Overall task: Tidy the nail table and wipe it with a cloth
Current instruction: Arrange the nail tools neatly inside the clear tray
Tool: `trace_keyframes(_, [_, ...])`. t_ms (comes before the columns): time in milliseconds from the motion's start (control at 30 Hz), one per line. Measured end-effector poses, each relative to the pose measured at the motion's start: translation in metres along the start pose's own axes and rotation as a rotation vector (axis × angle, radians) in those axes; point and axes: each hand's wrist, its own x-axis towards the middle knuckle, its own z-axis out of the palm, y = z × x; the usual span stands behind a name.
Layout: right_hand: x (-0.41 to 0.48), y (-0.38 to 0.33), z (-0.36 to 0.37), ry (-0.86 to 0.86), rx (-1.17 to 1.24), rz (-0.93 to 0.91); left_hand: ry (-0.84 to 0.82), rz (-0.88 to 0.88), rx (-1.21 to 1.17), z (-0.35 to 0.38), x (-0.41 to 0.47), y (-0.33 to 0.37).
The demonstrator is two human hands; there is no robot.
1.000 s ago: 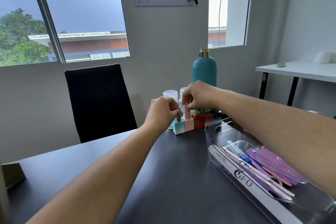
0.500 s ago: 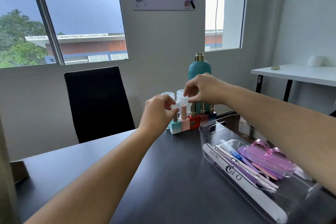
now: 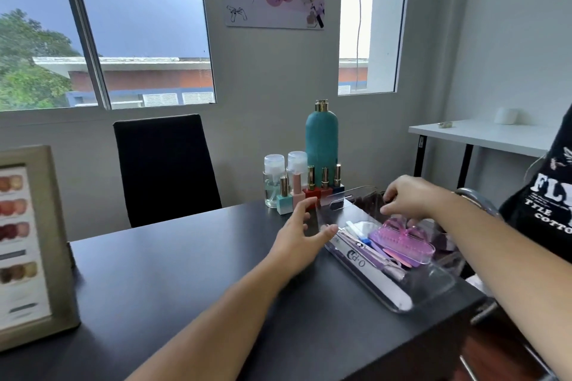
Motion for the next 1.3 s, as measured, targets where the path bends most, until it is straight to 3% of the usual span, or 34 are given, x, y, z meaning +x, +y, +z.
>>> trace_keyframes(433, [-0.047,-0.037,0.021,-0.073,0.053,-0.08,0.104,0.079,-0.105,-0.04,-0.027,-0.023])
trace_keyframes(633, [-0.074,-0.057,0.021,0.179,-0.052,-0.218,0.072,0.093,-0.153,-0.049,-0.031,-0.027])
trace_keyframes(767, [-0.1,-0.068,0.013,-0.018,-0.255,-0.26,0.033,0.108,-0.123,-0.048,-0.03,-0.029])
trace_keyframes(900, [-0.101,-0.071,0.016,-0.059,-0.492,-0.236,-0.006,0.117,-0.113,-0.045,-0.032,-0.028])
trace_keyframes(1300, [-0.057,-0.096,0.034,-0.117,-0.278,-0.361,-0.04,0.114,-0.159,-0.051,-0.032,-0.03])
